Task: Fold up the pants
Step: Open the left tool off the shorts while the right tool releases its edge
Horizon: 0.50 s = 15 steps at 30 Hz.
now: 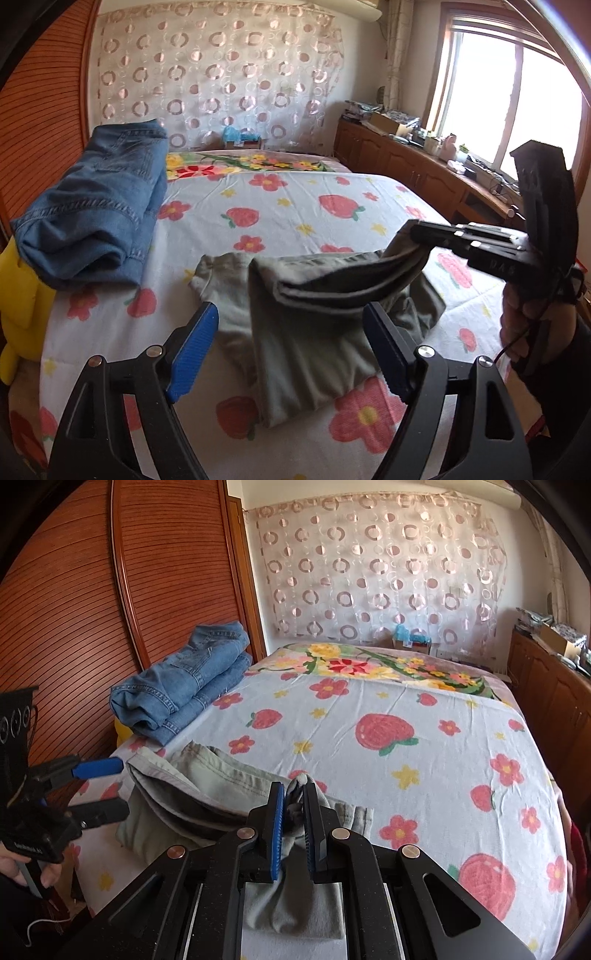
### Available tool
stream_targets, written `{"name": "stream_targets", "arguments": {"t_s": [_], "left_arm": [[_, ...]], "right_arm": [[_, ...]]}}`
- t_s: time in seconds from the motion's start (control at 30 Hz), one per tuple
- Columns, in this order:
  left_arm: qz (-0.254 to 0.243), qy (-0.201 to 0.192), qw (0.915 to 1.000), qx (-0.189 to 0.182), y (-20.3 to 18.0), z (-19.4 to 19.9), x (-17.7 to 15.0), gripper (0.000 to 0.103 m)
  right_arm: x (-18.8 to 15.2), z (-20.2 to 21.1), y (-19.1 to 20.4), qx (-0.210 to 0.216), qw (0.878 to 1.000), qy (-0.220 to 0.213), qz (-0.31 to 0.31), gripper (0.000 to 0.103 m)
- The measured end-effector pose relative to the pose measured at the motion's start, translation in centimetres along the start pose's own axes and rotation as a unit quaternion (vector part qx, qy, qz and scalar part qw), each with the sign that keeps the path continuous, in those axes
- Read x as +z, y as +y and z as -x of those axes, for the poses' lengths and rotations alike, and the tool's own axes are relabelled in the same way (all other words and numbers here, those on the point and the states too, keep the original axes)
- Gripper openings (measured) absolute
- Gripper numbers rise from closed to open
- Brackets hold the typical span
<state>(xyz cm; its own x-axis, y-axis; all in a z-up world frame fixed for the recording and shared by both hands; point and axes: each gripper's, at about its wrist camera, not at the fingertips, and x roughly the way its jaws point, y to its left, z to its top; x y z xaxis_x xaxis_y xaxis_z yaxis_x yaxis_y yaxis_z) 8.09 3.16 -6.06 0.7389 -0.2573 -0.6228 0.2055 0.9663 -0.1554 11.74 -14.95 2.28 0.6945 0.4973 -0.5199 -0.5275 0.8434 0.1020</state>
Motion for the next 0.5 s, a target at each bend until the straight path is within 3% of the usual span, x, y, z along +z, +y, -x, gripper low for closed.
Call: {"name": "stream_targets", "arguments": {"t_s": [0.1, 0.27, 0.5], "left_arm": [[0.004, 0.004, 1.0000, -0.001, 0.2, 0.1, -0.5, 0.081], [0.004, 0.013, 0.9999, -0.005, 0.4, -0.1, -1.4, 0.079], [-0.003, 0.043, 0.9989, -0.015, -0.1, -1.0, -2.9, 0.054]], "right_arm": [[-0.2, 0.4, -0.2, -0.015, 1.000, 0.000, 0.005, 0.023], [-1.1, 1.4, -1.5, -0.029, 0.999, 0.013, -0.002, 0.029], [-3.7, 1.6, -2.7, -0.008, 0.998, 0.057, -0.014, 0.029]]}}
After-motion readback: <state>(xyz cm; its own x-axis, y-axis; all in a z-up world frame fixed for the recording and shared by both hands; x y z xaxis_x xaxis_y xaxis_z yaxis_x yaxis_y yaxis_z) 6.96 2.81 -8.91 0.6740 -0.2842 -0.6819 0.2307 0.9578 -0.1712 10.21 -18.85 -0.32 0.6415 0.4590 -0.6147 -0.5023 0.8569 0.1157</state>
